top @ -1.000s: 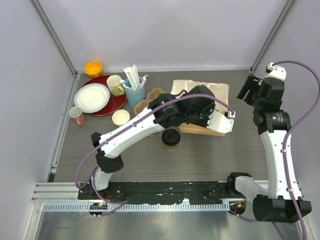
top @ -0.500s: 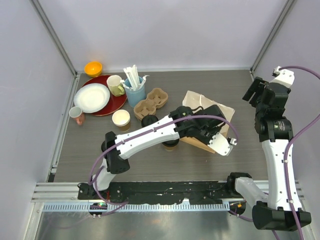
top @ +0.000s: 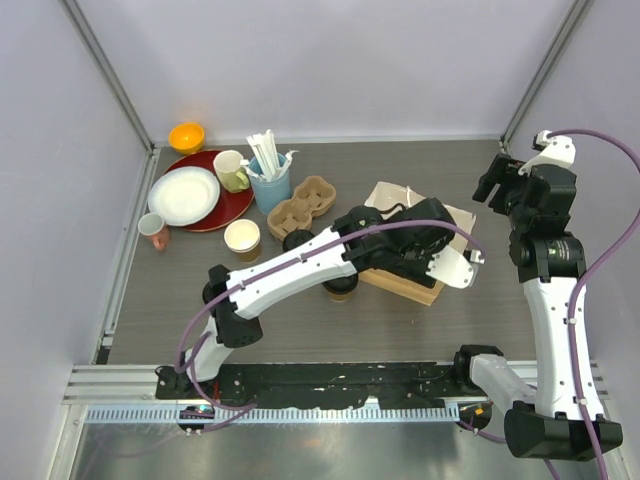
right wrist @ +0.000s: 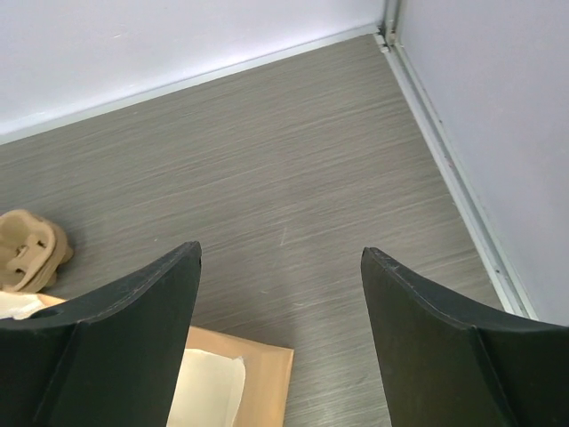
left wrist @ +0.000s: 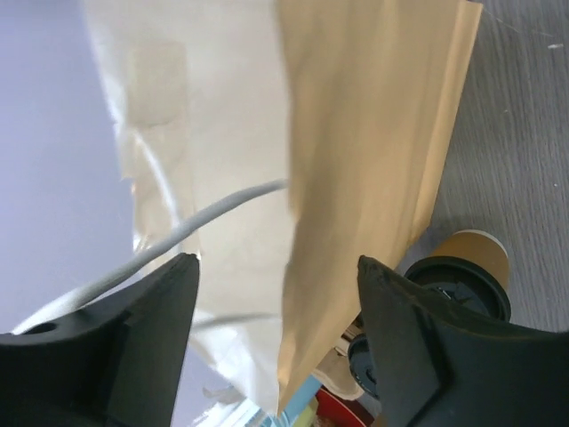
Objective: Pack the takeout coffee
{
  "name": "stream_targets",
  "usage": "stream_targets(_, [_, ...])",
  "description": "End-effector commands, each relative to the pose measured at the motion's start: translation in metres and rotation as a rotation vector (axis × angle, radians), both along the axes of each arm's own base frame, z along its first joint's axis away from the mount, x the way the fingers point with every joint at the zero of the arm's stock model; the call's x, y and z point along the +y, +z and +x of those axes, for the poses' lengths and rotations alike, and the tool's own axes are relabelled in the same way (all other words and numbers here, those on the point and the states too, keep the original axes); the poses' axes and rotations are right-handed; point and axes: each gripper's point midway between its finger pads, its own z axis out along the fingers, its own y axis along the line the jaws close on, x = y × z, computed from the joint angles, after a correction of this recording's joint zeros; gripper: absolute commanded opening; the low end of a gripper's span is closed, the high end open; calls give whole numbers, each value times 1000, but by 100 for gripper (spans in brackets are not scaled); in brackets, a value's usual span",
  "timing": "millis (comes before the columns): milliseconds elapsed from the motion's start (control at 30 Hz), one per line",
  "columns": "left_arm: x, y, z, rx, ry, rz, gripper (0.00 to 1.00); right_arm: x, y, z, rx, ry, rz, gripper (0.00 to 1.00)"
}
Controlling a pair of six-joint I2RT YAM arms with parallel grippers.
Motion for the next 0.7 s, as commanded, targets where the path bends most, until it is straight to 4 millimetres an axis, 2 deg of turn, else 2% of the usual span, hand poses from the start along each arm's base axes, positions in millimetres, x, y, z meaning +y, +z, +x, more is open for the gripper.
stream_targets(0, [18,58,1,-17,121,-155,80,17,43,6,-130,96,19,78])
stream_targets(167, [35,90,-16,59,138,-240,89,25,45,14,-131,134,42,78])
stream_targets(300, [54,112,-26,126,181,-311,91,24,44,15,-125,132,44,78])
stream_targets(400, [78,125,-19,165,267,-367,91,25,47,16,-134,133,43,78])
stream_targets(467, [101,137,-6,178,339,-409,92,31,48,17,-140,168,49,78])
stream_targets(533, [120,134,14,231,447,-445,92,32,48,19,-142,175,52,78])
stream_targets(567, [132,141,18,258,482,-483,92,33,46,21,-136,180,52,78])
stream_targets(600, [137,130,25,295,523,-475,92,33,45,23,-138,184,57,78])
stream_targets(633, [153,126,41,328,604,-496,89,35,43,25,-130,193,64,78])
stream_targets(667, [162,124,45,339,633,-503,88,36,42,27,-131,197,68,78])
